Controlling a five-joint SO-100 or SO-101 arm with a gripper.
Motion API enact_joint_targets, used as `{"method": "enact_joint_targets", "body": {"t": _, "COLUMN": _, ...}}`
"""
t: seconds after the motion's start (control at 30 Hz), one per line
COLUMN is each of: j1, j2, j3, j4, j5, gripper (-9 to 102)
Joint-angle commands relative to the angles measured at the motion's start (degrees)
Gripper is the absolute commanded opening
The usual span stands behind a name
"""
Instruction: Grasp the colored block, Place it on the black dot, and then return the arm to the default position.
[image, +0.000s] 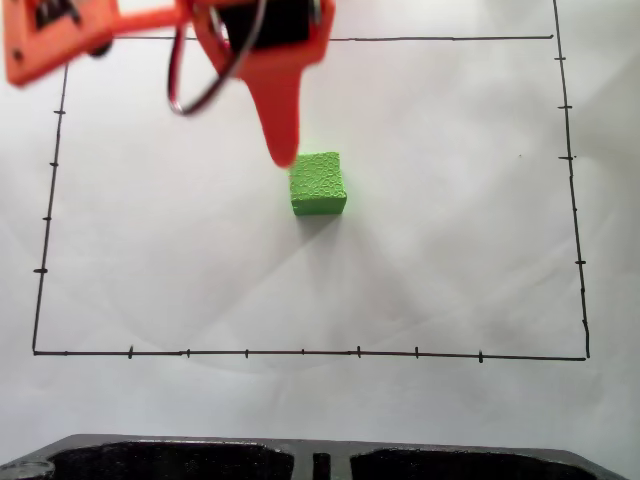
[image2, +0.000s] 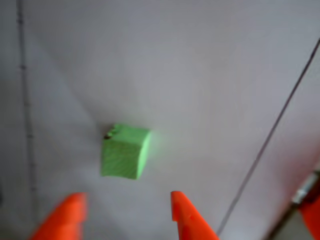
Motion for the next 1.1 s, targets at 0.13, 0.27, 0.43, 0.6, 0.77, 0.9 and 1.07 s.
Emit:
{"method": "enact_joint_targets", "body": {"t": 0.13, "j1": 2.1, "j2": 18.5, "j3": 11.5, "j4": -6.2, "j5": 2.7, "gripper": 0}}
{"method": "enact_joint_targets", "body": {"t": 0.27, "j1": 3.3, "j2": 27.7, "j3": 21.0, "j4": -11.8, "j5": 0.0, "gripper": 0}}
{"method": "enact_joint_targets", "body": {"t": 0.43, "j1": 4.0, "j2": 41.2, "j3": 33.8, "j4": -20.5, "j5": -3.2, "gripper": 0}}
{"method": "enact_joint_targets", "body": {"t": 0.6, "j1": 1.8, "j2": 51.5, "j3": 40.0, "j4": -18.5, "j5": 0.0, "gripper": 0}}
{"method": "enact_joint_targets", "body": {"t": 0.77, "j1": 0.4, "j2": 56.2, "j3": 43.4, "j4": -17.8, "j5": 2.3, "gripper": 0}}
{"method": "enact_joint_targets", "body": {"t": 0.9, "j1": 0.8, "j2": 57.6, "j3": 46.0, "j4": -19.2, "j5": 3.1, "gripper": 0}}
{"method": "enact_joint_targets", "body": {"t": 1.07, "j1": 2.4, "j2": 57.6, "j3": 50.1, "j4": -23.9, "j5": 1.5, "gripper": 0}}
